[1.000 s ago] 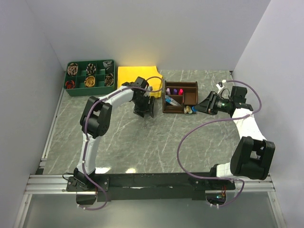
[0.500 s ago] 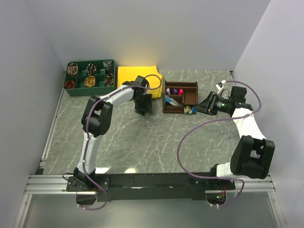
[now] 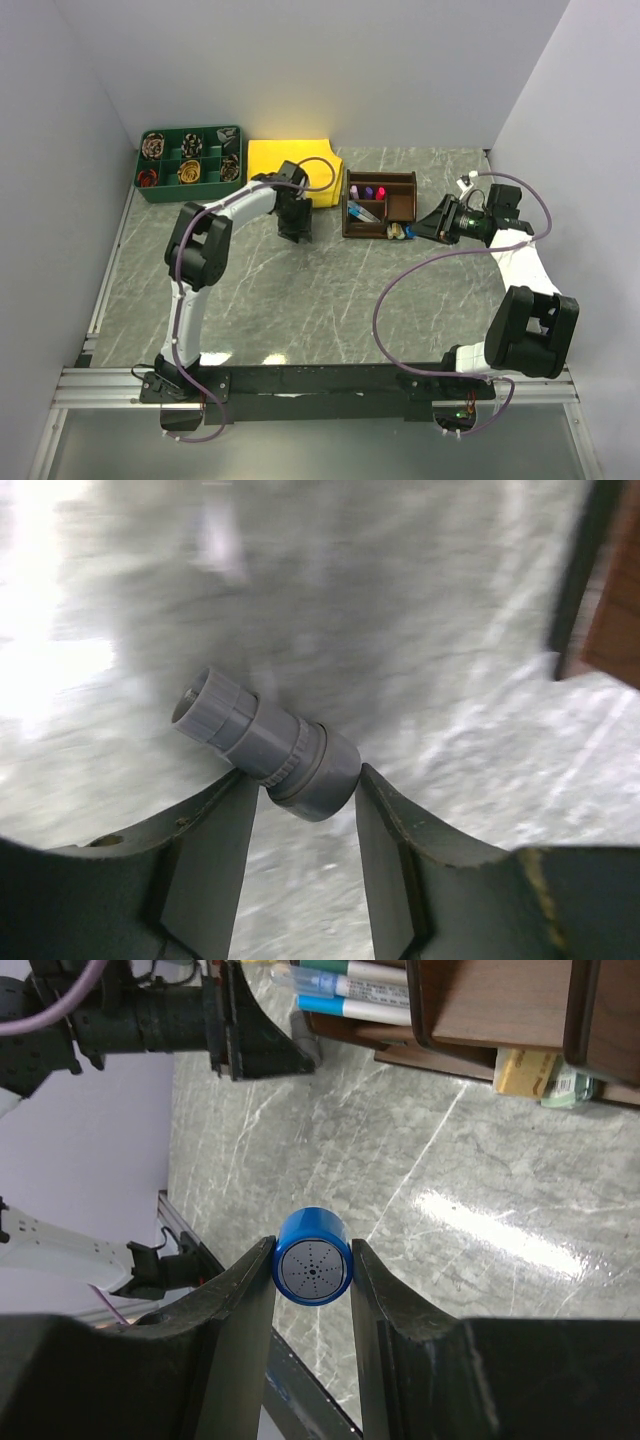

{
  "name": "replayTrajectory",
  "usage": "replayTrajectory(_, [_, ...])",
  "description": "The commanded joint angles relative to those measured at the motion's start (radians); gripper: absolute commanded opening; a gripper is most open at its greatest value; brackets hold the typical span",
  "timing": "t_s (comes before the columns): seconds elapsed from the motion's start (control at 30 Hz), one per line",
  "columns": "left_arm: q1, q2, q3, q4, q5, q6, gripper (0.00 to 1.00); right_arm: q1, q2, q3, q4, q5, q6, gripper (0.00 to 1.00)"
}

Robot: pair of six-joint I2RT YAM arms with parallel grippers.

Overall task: Sort the stationery into containers
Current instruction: Pick up the stationery from the center of the board.

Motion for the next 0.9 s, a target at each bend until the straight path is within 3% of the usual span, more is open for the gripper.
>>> replayTrajectory(0.0, [0.077, 0.002, -0.086, -0.045, -0.159, 0.085, 0.52, -0.010, -0.043, -0.021, 0.028, -0.027, 0.000, 0.00])
replayTrajectory(0.87, [0.151, -0.112, -0.198, -0.054, -0.230, 0.138, 0.57, -0.010, -0.007, -0.001, 0.052, -0.034, 0.014, 0.00])
